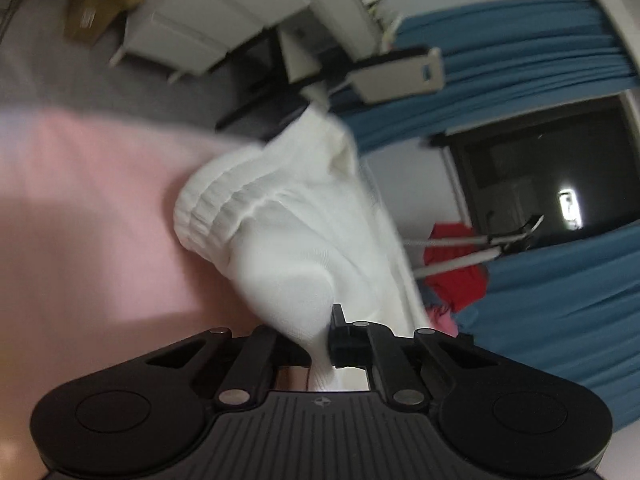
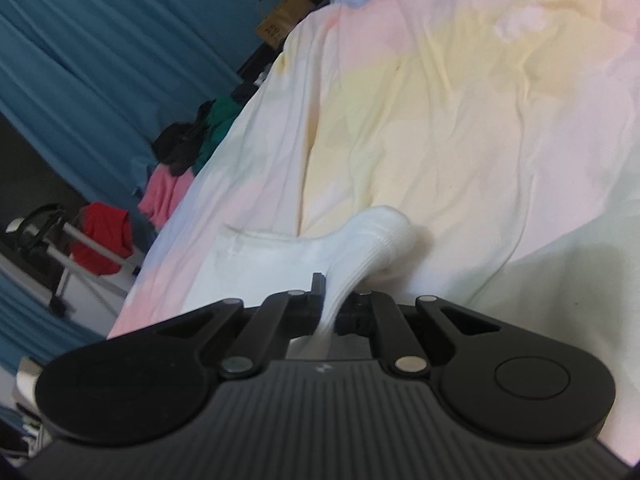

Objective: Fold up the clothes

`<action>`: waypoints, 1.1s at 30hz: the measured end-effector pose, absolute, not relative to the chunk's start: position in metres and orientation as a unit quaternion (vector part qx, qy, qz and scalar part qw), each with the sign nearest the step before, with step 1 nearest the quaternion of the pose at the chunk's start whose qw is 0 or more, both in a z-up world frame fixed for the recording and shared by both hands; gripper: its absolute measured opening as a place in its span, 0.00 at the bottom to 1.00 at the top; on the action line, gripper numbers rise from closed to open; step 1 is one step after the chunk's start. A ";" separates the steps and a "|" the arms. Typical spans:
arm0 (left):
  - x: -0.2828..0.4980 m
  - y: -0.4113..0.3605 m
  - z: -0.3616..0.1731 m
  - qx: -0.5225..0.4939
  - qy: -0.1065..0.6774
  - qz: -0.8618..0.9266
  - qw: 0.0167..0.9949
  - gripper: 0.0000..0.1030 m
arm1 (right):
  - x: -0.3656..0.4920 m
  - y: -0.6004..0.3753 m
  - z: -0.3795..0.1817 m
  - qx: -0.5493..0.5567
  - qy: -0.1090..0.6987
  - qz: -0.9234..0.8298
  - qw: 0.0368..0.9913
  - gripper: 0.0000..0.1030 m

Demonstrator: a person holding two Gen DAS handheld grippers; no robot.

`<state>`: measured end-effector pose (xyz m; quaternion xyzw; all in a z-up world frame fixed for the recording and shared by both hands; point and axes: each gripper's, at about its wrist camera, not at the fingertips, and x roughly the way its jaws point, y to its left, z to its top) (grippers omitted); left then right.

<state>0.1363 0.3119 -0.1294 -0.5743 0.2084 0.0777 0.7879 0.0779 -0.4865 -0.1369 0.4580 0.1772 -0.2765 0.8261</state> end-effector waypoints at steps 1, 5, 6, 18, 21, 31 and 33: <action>0.128 0.320 -0.121 -0.591 0.202 0.071 0.778 0.06 | 0.077 -0.488 -0.137 0.462 0.173 -0.285 0.822 0.05; 0.084 0.349 -0.097 -0.634 0.170 0.064 0.752 0.05 | 0.065 -0.490 -0.131 0.470 0.152 -0.312 0.812 0.05; 0.074 0.357 -0.096 -0.646 0.164 0.063 0.742 0.05 | 0.061 -0.490 -0.129 0.466 0.147 -0.320 0.812 0.05; 0.027 0.379 -0.106 -0.590 0.275 0.170 0.740 0.09 | 0.016 -0.480 -0.111 0.408 0.178 -0.462 0.767 0.06; 0.027 0.367 -0.090 -0.527 0.299 0.191 0.772 0.16 | 0.015 -0.486 -0.126 0.428 0.210 -0.467 0.744 0.07; 0.016 0.268 -0.014 -0.246 0.286 0.257 0.890 0.80 | 0.018 -0.478 -0.095 0.351 0.185 -0.519 0.757 0.74; 0.013 0.244 -0.003 -0.214 0.262 0.231 0.913 0.80 | 0.022 -0.472 -0.083 0.314 0.161 -0.519 0.778 0.75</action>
